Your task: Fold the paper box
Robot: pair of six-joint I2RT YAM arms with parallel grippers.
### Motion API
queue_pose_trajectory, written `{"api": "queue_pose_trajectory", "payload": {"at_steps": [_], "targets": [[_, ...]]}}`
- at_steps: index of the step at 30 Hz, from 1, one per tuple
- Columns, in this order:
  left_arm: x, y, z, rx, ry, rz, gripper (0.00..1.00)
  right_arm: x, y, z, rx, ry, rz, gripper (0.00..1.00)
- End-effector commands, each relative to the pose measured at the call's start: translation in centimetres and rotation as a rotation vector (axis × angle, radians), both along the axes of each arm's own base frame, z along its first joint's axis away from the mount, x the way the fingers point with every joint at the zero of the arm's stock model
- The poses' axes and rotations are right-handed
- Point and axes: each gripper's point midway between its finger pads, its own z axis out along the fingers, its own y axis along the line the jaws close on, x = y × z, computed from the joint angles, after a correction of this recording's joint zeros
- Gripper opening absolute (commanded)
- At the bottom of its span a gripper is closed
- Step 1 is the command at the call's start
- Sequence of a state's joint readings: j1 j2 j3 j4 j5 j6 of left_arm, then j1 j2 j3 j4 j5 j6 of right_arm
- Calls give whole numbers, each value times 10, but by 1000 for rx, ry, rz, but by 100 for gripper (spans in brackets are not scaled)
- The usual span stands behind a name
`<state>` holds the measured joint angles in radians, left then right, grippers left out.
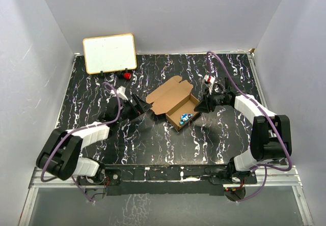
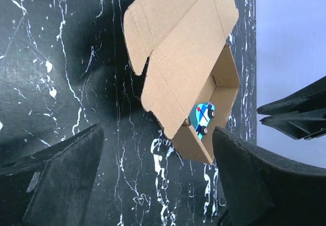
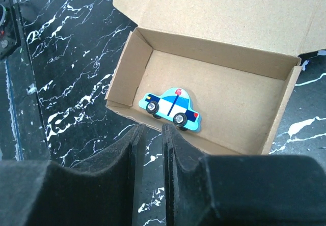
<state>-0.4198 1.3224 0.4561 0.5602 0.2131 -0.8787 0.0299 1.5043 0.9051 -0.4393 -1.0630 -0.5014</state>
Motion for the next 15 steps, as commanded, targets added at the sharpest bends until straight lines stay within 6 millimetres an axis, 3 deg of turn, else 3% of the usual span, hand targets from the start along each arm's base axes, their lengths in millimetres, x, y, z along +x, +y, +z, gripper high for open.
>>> {"api": "queue_pose_trajectory", "payload": {"at_steps": [1, 8, 15], "targets": [[13, -18, 17, -133, 11, -6, 83, 6, 5, 22, 60, -97, 36, 26], [29, -24, -4, -151, 60, 22, 68, 6, 4, 23, 63, -99, 34, 26], [46, -35, -9, -180, 63, 18, 51, 6, 3, 23, 65, -98, 34, 26]]}}
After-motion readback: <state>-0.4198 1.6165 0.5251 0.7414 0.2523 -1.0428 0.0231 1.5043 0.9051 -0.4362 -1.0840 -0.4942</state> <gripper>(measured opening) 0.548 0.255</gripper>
